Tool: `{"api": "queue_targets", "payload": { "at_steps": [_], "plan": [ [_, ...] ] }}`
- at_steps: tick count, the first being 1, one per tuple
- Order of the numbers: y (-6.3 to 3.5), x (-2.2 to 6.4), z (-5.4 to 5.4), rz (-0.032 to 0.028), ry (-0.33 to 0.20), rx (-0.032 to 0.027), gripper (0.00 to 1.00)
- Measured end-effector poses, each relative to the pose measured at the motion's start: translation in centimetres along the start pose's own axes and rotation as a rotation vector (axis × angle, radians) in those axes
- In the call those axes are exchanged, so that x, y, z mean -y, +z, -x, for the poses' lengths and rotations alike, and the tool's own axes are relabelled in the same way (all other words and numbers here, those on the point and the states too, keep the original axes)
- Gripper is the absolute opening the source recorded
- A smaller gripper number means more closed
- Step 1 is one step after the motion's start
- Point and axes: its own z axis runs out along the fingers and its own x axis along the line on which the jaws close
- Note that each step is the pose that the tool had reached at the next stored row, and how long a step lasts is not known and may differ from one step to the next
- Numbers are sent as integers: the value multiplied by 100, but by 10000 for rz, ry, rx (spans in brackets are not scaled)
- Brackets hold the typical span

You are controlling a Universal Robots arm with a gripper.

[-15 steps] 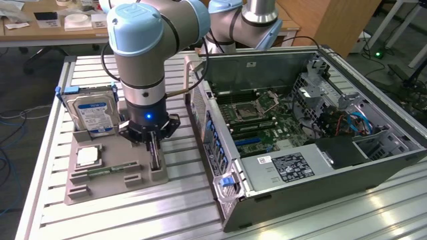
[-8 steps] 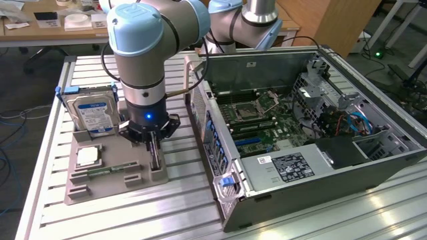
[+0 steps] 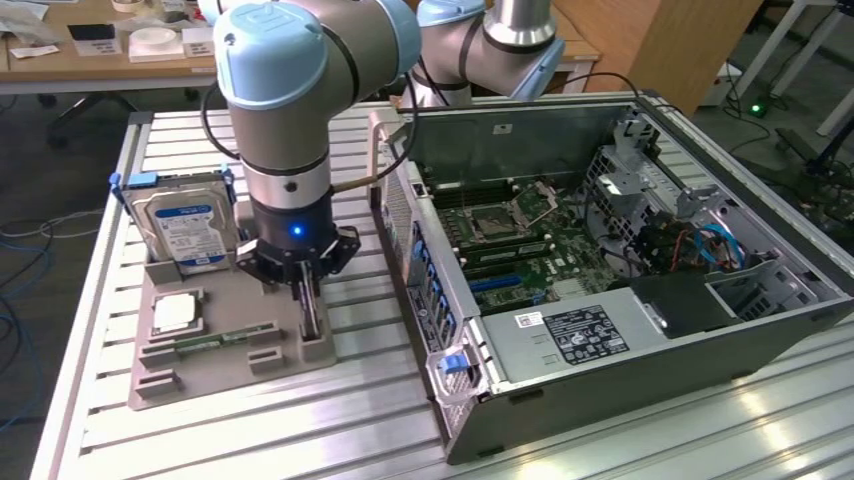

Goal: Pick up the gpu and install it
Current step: 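Pick up the gpu and move the gpu toward the slot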

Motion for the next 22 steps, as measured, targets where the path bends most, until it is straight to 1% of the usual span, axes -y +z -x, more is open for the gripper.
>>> {"api": "queue_targets", "payload": {
  "at_steps": [1,2,22],
  "plan": [
    [-16,0,0,15,0,-3,30],
    [-49,-2,-1,16,1,-4,30],
    [-958,-47,-3,21,1,-4,30]
  ]
}}
